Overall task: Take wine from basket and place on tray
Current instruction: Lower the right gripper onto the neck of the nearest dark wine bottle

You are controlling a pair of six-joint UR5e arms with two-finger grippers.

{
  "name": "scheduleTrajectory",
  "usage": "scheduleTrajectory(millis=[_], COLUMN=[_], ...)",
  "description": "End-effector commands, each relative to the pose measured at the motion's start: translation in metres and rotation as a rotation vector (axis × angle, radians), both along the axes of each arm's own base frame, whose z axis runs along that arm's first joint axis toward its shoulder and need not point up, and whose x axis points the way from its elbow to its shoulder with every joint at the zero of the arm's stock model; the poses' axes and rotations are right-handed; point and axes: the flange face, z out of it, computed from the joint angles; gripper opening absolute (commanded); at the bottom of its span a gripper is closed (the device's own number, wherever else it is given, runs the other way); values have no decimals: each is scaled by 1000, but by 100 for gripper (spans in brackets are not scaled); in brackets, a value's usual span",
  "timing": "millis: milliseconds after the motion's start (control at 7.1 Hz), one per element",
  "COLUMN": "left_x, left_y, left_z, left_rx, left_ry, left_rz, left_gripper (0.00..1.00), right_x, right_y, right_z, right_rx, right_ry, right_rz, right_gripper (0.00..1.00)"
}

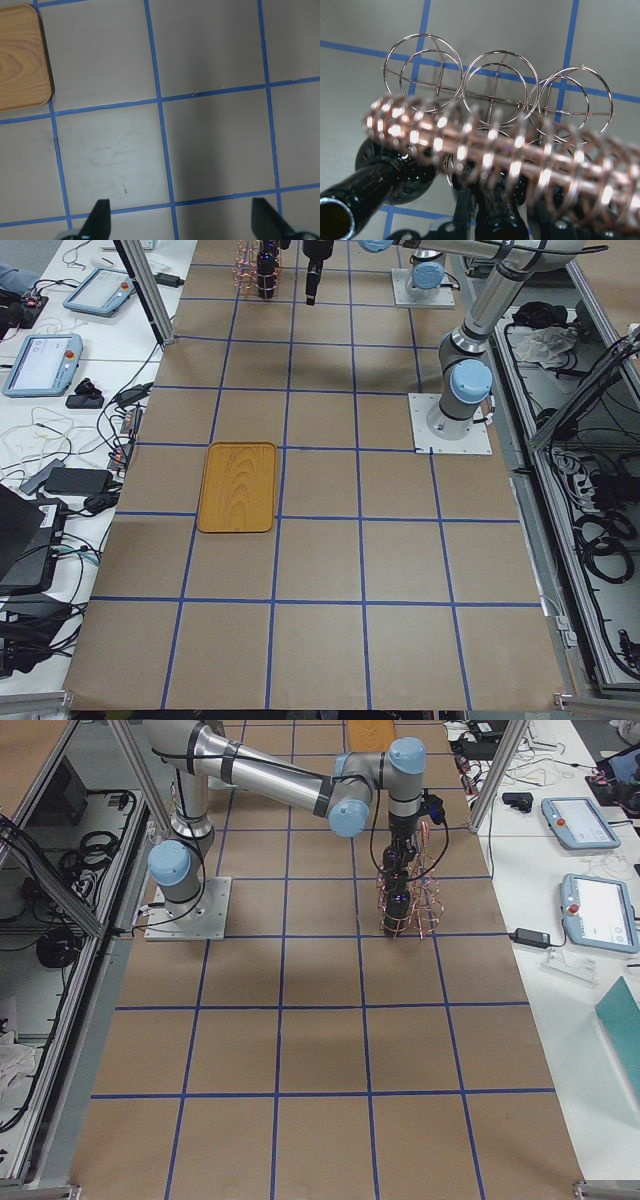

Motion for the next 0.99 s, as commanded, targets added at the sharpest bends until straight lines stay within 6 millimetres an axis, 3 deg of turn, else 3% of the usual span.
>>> scheduleTrajectory(millis=[0, 141, 423, 705, 846], left_x=[0, 0, 0, 0, 1], left_y=[0, 0, 0, 2, 1], left_z=[-1, -1, -1, 2, 1], left_rx=[2, 2, 1, -5, -2], left_ry=[1, -1, -1, -4, -1], left_rz=[-1, -1, -1, 0, 1], left_gripper=[100, 100, 100, 100, 100], right_x=[0, 0, 0, 3, 7], right_y=[0, 0, 0, -2, 7], right_z=[0, 1, 11, 41, 73], right_rx=[0, -1, -14, -11, -3], right_ry=[0, 1, 7, 15, 17], right_rz=[-3, -1, -2, 6, 8], right_gripper=[14, 0, 0, 0, 0])
